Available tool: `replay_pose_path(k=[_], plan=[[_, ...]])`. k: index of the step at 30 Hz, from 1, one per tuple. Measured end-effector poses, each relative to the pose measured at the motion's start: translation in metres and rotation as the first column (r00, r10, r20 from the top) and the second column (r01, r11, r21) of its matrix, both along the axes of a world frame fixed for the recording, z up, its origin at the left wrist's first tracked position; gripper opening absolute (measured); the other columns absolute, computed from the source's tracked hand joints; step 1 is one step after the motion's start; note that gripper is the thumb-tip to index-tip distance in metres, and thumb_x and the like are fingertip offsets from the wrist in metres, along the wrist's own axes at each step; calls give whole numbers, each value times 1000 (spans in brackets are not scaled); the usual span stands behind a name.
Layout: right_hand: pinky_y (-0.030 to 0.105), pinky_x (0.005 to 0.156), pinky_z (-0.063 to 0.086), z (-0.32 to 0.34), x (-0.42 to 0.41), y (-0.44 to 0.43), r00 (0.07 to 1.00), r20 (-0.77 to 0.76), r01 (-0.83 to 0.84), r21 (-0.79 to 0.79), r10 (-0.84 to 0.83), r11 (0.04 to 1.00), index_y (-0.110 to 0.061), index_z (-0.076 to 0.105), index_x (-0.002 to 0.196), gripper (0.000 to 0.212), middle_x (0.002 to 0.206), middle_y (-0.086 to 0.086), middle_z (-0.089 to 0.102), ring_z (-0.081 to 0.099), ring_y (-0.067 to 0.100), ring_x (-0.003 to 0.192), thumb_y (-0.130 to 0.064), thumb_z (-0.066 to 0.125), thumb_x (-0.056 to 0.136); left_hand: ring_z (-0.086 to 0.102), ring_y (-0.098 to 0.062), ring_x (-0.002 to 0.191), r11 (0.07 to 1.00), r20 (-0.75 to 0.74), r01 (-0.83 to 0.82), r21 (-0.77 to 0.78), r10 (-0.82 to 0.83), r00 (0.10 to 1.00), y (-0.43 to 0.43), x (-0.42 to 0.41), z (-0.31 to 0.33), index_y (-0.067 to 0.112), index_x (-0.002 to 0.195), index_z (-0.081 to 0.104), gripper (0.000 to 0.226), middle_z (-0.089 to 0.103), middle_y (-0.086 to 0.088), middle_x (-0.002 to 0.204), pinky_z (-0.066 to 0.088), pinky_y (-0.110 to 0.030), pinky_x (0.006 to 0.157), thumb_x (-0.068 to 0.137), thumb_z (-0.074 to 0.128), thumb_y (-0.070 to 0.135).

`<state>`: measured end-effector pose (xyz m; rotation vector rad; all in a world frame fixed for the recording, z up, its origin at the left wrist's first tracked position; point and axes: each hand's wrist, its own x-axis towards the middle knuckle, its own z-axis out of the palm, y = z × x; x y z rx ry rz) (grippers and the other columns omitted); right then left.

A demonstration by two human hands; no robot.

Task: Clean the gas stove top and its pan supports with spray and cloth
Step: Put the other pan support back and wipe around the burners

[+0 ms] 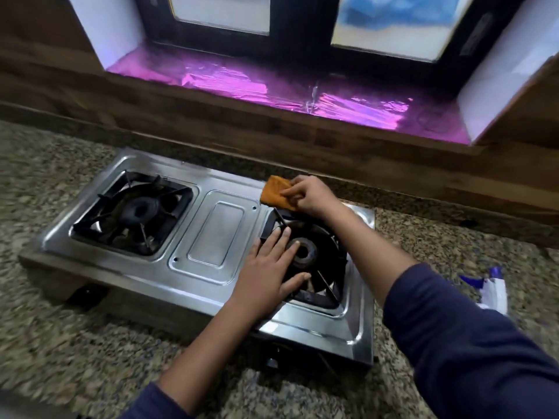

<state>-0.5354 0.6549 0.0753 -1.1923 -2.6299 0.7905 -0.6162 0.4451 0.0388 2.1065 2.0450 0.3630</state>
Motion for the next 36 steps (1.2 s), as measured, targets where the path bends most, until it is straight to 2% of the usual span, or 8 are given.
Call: replay_pose_path(k=[3, 7, 9, 14, 18, 26, 32, 36], plan=[[41, 101, 38, -2, 6, -5, 999, 10, 40, 115, -41, 993, -35, 74, 108, 35, 121, -8, 66, 56, 15, 119, -12, 64, 84, -3, -14, 150, 999, -16, 3, -33, -4, 1000, -1, 0, 2, 28, 152, 27, 82, 6, 3, 163, 5, -44, 121, 85, 11, 71], [32, 102, 45, -14, 54, -3, 970, -140, 188, -72, -196, 980, -20, 76, 105, 31, 115, 1, 67, 62, 21, 113, 0, 67, 83, -7, -13, 150, 999, -6, 3, -54, -4, 1000, -2, 0, 5, 29, 153, 23, 84, 1, 4, 163, 2, -44, 121, 83, 8, 72], [33, 100, 47, -16, 85, -8, 937, -138, 316, -54, -321, 947, -21, 76, 105, 32, 116, 1, 68, 62, 22, 113, -1, 67, 82, -9, -12, 150, 998, -15, 4, -61, -5, 1000, -2, 1, 6, 30, 153, 21, 84, -1, 4, 163, 2, -44, 121, 82, 7, 72], [40, 98, 47, -24, 129, -55, 839, -183, 539, 152, -512, 828, -19, 72, 115, 30, 124, 6, 66, 57, 31, 113, -10, 64, 87, -9, -12, 150, 997, -34, -2, -71, -1, 999, -3, 1, 6, 31, 154, 19, 87, -2, 5, 163, 1, -43, 121, 80, 2, 73], [38, 100, 44, -32, 132, -107, 736, -254, 662, 79, -627, 745, -14, 66, 125, 34, 129, 10, 61, 54, 31, 112, -10, 59, 92, -9, -12, 150, 997, -32, 2, -74, -5, 999, -5, 2, 9, 30, 154, 20, 88, 0, 4, 163, -1, -40, 120, 79, 0, 73], [26, 93, 42, -27, 159, -221, 760, -237, 636, 79, -605, 768, -8, 69, 120, 32, 117, 13, 61, 61, 28, 106, -3, 62, 88, -6, -14, 150, 997, -35, 21, -70, -24, 999, -6, 2, 10, 28, 153, 22, 93, 3, 2, 164, 6, -43, 121, 76, -1, 74], [34, 88, 51, -31, 173, -288, 826, -174, 561, 155, -537, 813, -16, 72, 115, 44, 115, 7, 65, 61, 30, 100, 6, 64, 78, -7, -14, 150, 996, -5, 39, -76, -39, 999, -7, 0, 11, 28, 153, 24, 95, 3, 2, 164, 3, -43, 120, 75, 2, 76], [39, 82, 53, -20, 175, -304, 867, -90, 498, 205, -491, 842, -22, 74, 110, 55, 112, 2, 66, 58, 31, 92, 10, 58, 68, -8, -14, 150, 995, 6, 54, -86, -54, 999, -7, -1, 9, 27, 153, 24, 74, 4, 0, 164, 2, -44, 120, 93, 26, 69]])
